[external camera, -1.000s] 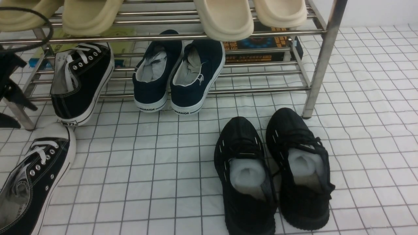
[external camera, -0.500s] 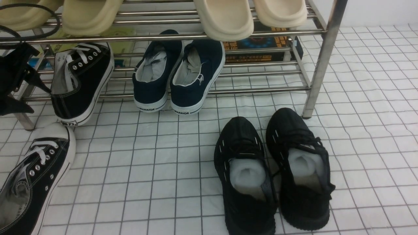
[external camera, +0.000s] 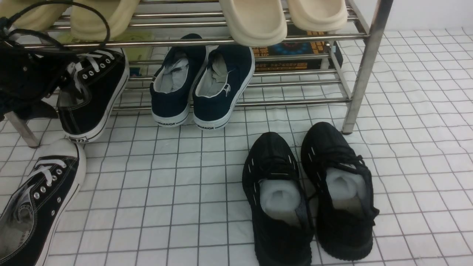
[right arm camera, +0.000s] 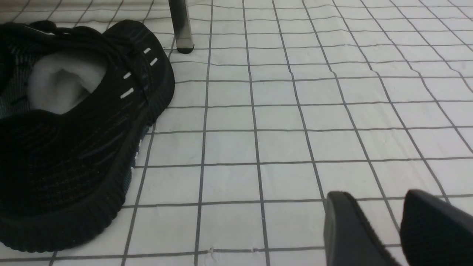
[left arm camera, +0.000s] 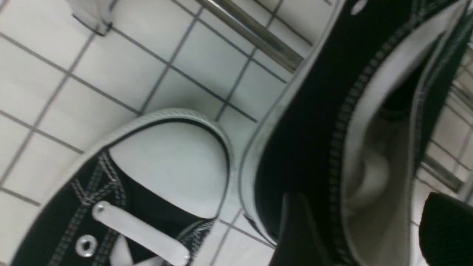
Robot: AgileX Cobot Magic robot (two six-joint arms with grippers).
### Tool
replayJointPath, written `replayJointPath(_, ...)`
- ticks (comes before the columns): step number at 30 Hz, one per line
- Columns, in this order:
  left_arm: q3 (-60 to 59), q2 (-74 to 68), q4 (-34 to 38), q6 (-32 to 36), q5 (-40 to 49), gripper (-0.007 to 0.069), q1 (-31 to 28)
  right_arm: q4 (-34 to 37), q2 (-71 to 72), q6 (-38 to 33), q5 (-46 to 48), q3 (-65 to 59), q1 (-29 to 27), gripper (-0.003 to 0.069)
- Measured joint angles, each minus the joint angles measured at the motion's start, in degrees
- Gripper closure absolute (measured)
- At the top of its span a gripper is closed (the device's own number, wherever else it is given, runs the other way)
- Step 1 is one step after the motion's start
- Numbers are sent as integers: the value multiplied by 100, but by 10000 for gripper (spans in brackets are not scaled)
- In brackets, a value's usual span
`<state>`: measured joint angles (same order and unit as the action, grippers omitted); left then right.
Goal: Take the shoes off the shelf with your hand from the white checkered tablecloth.
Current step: 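Grasp the leftmost shoe on the bottom shelf of the shoe rack with the left gripper, then set the held shoe down on the floor in front of the rack with the left gripper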
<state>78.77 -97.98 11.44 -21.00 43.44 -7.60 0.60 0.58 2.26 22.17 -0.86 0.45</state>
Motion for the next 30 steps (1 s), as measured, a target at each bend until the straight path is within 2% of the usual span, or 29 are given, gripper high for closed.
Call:
replayJointPath(3,0,-84,-453,-233,6,172,0,0,0,0,0,0,0,420)
replayJointPath(7,11,-228,-721,-353,-22,174,0,0,0,0,0,0,0,420)
replayJointPath(12,20,-440,-637,-367,-113,246,0,0,0,0,0,0,0,420)
replayJointPath(15,20,-517,-452,-335,-82,418,0,0,0,0,0,0,0,420)
replayJointPath(16,20,-517,-444,-247,-34,507,0,0,0,0,0,0,0,420)
replayJointPath(19,20,-444,-450,-41,269,590,0,0,0,0,0,0,0,420)
replayJointPath(30,-48,878,-825,53,2562,603,0,0,0,0,0,0,0,420)
